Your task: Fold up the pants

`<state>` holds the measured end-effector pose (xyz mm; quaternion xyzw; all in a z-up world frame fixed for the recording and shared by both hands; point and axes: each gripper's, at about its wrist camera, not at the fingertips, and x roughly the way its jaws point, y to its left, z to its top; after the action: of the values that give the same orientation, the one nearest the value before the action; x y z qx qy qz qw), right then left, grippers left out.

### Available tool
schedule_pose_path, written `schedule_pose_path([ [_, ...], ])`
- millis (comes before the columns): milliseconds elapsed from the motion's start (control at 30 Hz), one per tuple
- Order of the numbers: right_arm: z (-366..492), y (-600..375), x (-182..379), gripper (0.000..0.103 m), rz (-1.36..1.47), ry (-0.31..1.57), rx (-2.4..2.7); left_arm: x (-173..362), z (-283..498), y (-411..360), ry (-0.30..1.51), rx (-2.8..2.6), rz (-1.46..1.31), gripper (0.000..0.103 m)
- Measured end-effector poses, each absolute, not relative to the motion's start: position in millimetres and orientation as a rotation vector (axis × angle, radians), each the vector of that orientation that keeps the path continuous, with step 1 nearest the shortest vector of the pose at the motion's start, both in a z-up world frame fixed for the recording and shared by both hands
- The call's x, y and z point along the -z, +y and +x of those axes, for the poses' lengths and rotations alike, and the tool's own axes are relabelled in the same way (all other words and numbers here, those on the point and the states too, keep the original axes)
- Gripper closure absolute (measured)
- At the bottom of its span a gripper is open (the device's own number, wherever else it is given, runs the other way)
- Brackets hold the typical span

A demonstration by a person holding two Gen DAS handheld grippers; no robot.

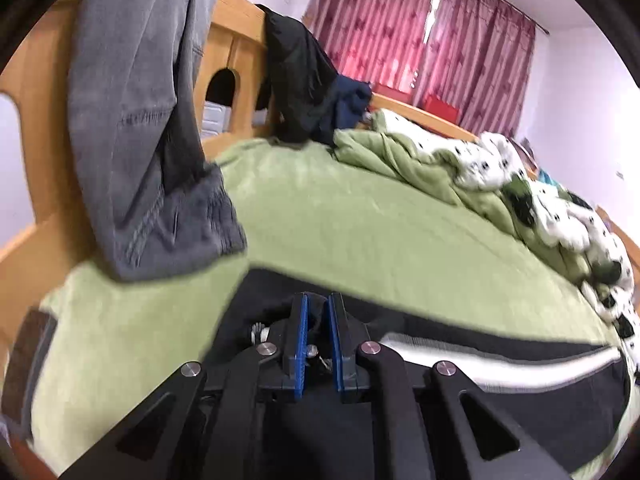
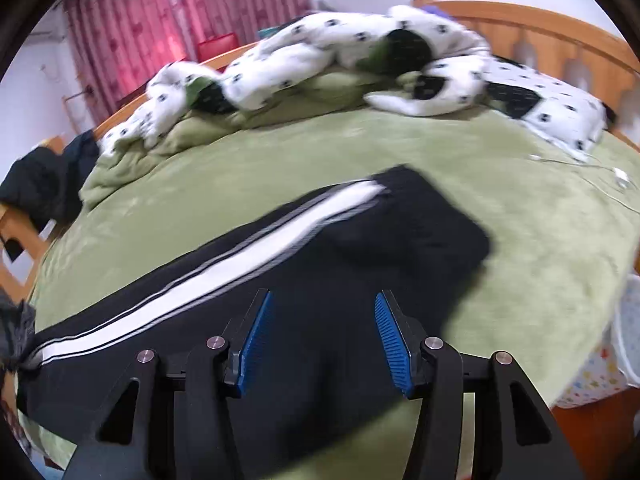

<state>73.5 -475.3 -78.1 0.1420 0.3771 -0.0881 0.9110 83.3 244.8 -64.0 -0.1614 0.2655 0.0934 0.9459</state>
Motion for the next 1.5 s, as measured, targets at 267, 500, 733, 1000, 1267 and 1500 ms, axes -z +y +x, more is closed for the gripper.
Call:
schedule_pose_path([
  [267,137,-375,107,0.051,0.122,0.878,-0.024,75,146,266,0.569,-0.212,-0.338,0.092],
  [500,177,-322,120,0.048,0.02,0.915,-0.175,84,144,268,0.588,-0.157,-0.322,0.032],
  [733,217,-274,126,0.04,-0.136,0.918,-0.344,106,163,265,0.731,-0.198,-0.246,0.031],
  [1000,251,-237,156,0.045,-0.344,1.006,-0.457,123,172,276,0.777,-0.264,-0.283,0.067],
  [1267,238,-239,126,0.099,-0.352,0.862,-0.453,110,151,285,0.652,-0.226,-0.324,0.082],
  [1500,264,-237,149,0.099,-0.327,0.892,-0.436,120,175,280,0.691,-0.286,-0.277,0.082],
])
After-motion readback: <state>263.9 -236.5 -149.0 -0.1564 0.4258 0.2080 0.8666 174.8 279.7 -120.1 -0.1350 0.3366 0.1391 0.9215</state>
